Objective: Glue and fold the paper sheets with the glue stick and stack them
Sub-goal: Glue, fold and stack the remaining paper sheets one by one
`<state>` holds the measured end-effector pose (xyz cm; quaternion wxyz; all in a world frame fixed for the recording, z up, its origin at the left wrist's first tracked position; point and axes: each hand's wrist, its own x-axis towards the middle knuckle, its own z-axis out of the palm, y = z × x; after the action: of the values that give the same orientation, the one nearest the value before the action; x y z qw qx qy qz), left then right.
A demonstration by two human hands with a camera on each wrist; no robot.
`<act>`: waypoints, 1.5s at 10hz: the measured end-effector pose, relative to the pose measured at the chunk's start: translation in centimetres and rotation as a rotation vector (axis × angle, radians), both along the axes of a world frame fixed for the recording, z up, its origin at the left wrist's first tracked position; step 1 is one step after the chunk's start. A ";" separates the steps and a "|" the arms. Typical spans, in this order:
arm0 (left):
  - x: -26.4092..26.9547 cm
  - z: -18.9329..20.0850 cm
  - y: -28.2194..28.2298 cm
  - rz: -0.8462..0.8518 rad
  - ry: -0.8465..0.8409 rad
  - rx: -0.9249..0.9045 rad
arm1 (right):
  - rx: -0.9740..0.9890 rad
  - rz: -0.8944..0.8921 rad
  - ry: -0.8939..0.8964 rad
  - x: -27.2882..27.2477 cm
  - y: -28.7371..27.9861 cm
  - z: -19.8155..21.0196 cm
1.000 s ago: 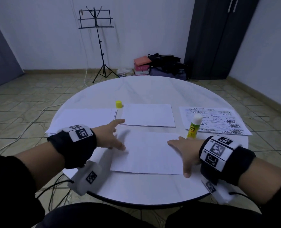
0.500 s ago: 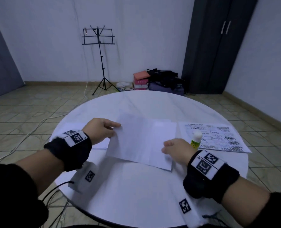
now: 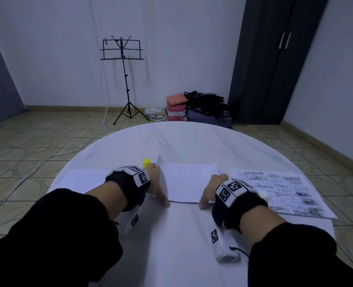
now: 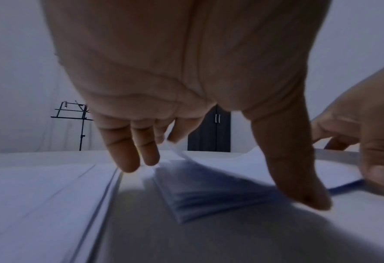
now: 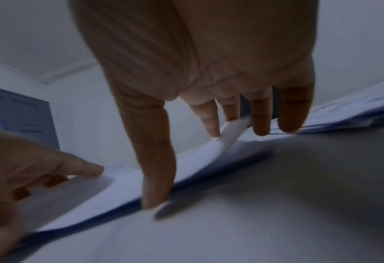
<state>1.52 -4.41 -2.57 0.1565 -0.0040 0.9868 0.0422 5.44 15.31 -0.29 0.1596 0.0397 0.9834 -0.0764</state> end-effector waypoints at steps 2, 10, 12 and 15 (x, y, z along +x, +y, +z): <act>-0.7 -0.4 0.3 0.024 -0.039 -0.063 | -0.004 -0.024 -0.060 -1.4 -0.3 -0.6; 5.8 2.9 12.4 -0.309 0.047 0.063 | 0.108 0.175 -0.186 7.6 8.9 -2.3; 2.3 4.1 16.4 -0.323 0.065 0.089 | 0.232 0.180 -0.157 4.7 14.8 -0.1; -3.6 1.9 21.0 -0.325 -0.002 0.052 | 0.188 0.131 -0.068 -1.1 17.9 -0.6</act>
<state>-2.04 16.55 -0.72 0.1624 0.1597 0.9728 0.0417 4.33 33.18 -0.90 0.1931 -0.0075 0.9807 0.0282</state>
